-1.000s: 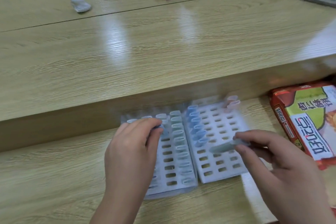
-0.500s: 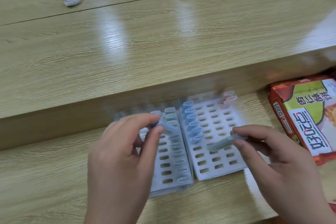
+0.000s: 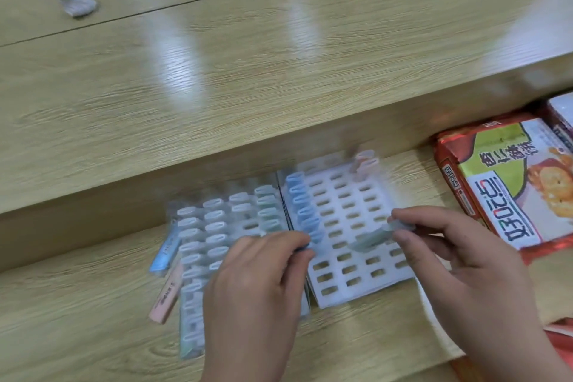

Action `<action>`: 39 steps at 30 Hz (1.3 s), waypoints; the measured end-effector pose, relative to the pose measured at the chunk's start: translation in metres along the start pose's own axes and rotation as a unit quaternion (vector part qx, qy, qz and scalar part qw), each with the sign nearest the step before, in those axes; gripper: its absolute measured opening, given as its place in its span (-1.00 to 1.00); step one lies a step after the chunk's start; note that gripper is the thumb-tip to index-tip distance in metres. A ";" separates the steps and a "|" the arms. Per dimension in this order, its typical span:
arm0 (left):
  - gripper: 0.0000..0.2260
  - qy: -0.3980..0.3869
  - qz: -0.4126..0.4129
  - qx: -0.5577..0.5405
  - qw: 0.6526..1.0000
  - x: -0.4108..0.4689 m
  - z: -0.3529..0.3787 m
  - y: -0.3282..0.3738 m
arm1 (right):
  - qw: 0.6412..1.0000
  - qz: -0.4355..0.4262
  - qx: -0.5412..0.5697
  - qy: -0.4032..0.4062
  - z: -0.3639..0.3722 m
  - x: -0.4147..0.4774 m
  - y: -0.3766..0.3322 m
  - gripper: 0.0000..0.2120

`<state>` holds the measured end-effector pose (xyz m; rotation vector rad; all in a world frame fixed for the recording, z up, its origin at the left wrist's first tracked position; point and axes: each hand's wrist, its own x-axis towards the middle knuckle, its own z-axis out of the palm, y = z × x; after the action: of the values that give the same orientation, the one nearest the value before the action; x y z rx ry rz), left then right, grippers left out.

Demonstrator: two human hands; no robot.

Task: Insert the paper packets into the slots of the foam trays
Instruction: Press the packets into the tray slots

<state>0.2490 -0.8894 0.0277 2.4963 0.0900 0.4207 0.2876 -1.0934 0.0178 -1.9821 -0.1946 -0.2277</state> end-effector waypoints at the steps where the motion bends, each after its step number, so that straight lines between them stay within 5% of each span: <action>1: -0.96 -0.004 -0.003 0.000 1.000 0.000 0.001 0.001 | 1.000 0.007 0.011 0.003 -0.001 0.000 0.001 -0.82; 13: -0.73 -0.052 0.036 0.145 0.987 0.007 0.010 0.014 | 0.985 -0.083 -0.153 -0.004 -0.012 0.039 0.007 -0.87; 20: -0.89 -0.021 0.061 0.120 0.991 0.001 0.006 0.011 | 0.984 -0.077 -0.153 -0.051 -0.020 0.039 0.002 -0.90; 27: -0.79 -0.007 0.070 0.092 0.993 -0.008 0.006 0.003 | 0.987 -0.081 -0.121 -0.062 -0.001 0.036 0.001 -0.88; 39: -0.77 -0.014 0.088 0.094 0.992 -0.009 0.004 0.004 | 0.952 -0.165 -0.255 -0.036 0.033 0.087 0.012 -0.87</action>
<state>0.2414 -0.8962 0.0244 2.7061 -0.1073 0.4676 0.3769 -1.0655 0.0157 -2.4673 -0.5647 -0.4579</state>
